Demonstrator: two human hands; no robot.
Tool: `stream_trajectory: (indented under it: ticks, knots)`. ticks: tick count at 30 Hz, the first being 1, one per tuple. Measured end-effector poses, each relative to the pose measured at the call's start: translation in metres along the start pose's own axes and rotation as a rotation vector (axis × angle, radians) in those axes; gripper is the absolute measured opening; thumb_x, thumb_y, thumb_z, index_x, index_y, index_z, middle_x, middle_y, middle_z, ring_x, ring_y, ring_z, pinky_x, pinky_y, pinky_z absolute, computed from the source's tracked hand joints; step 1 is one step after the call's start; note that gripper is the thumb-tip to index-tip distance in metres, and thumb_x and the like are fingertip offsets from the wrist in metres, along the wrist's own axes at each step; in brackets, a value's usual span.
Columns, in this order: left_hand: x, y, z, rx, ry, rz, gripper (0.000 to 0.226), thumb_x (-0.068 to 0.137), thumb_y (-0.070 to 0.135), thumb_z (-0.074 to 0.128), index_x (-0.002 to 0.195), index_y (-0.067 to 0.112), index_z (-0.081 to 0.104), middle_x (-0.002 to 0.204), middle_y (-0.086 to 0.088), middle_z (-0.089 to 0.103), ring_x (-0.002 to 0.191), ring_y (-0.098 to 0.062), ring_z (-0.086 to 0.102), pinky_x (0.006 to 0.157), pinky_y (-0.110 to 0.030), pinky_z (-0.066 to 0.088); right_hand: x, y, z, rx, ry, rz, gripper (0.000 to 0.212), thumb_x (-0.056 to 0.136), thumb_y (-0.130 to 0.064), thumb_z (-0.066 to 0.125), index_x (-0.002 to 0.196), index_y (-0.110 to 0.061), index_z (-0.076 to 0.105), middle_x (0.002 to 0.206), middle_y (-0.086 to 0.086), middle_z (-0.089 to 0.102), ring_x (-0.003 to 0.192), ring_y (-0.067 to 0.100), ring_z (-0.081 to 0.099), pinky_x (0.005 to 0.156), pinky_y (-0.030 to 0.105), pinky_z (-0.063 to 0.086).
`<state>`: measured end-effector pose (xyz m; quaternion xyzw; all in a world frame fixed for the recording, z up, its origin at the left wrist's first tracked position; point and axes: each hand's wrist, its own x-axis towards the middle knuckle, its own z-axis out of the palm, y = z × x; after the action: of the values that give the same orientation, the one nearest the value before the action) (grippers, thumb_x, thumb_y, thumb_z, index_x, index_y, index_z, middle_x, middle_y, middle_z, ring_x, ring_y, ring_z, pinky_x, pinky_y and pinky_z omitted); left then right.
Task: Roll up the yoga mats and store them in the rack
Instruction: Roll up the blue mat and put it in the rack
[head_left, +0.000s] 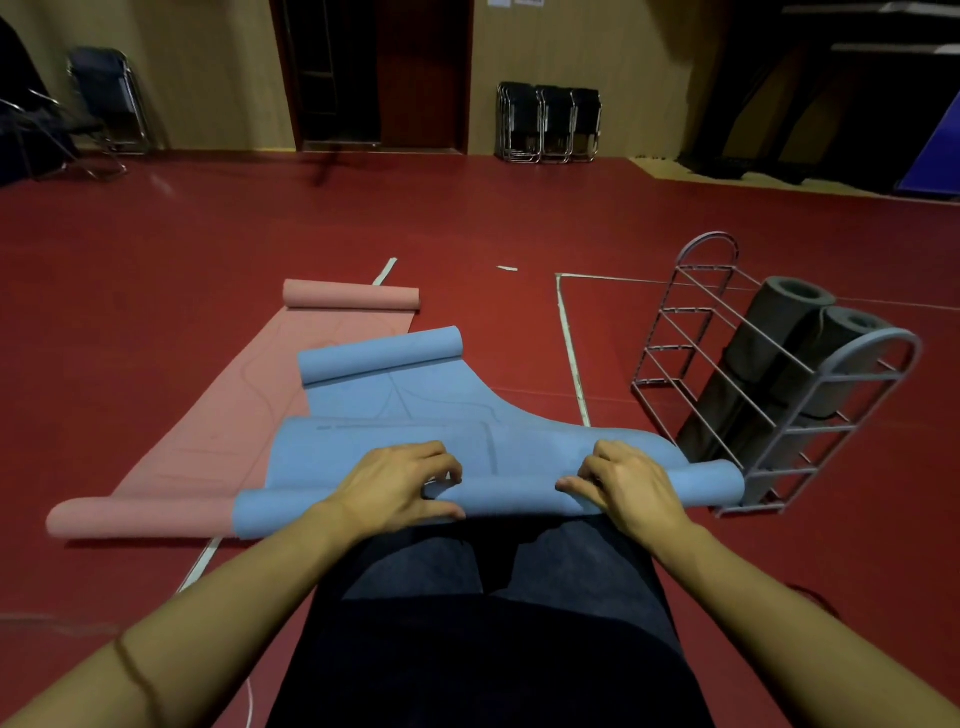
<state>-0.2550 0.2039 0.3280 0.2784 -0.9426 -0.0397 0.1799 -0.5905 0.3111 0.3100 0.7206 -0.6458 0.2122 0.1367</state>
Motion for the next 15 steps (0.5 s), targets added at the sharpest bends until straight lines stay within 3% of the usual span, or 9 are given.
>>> stream_trajectory:
  ticks: [2,5,11,13,15]
  knots:
    - [0.0,0.0,0.001,0.013,0.011,-0.035,0.05,0.084,0.083,0.053,0.107,0.039,0.062,0.105,0.02,0.059,0.088,-0.006,0.061,0.064,-0.029,0.047,-0.006,-0.002,-0.002,-0.022,0.008,0.002,0.077,0.093,-0.081,0.029,0.082,-0.019,0.074,0.074,-0.003,0.061,0.072,0.024,0.062,0.059,0.034,0.046]
    - [0.0,-0.002,0.002,0.013,0.022,-0.099,0.056,0.082,0.087,0.047,0.106,0.039,0.066,0.105,0.02,0.062,0.091,-0.005,0.063,0.067,-0.031,0.049,-0.012,0.0,-0.004,-0.024,-0.012,0.025,0.06,0.087,-0.079,0.049,0.099,-0.022,0.064,0.086,-0.003,0.066,0.079,0.025,0.062,0.065,0.039,0.051]
    - [0.006,0.0,0.005,0.051,0.005,-0.199,0.069,0.083,0.084,0.03,0.11,0.038,0.075,0.104,0.015,0.066,0.099,-0.013,0.067,0.074,-0.033,0.052,0.002,0.001,0.003,-0.003,-0.03,0.036,0.052,0.092,-0.071,0.047,0.088,-0.022,0.064,0.086,-0.006,0.061,0.082,0.024,0.059,0.072,0.039,0.044]
    - [0.006,0.001,0.007,0.07,0.001,-0.181,0.068,0.088,0.081,0.028,0.109,0.038,0.075,0.104,0.013,0.062,0.098,-0.016,0.065,0.073,-0.033,0.05,0.006,-0.002,0.007,-0.005,-0.007,0.064,0.041,0.091,-0.062,0.06,0.085,-0.022,0.066,0.091,-0.006,0.058,0.087,0.023,0.056,0.074,0.036,0.038]
    - [0.002,-0.001,0.012,0.122,0.097,-0.088,0.062,0.094,0.077,0.033,0.103,0.034,0.078,0.101,0.011,0.057,0.09,-0.021,0.062,0.071,-0.035,0.046,0.007,-0.006,0.008,-0.034,0.016,0.078,0.033,0.087,-0.053,0.072,0.083,-0.02,0.07,0.093,-0.005,0.055,0.088,0.023,0.053,0.075,0.036,0.035]
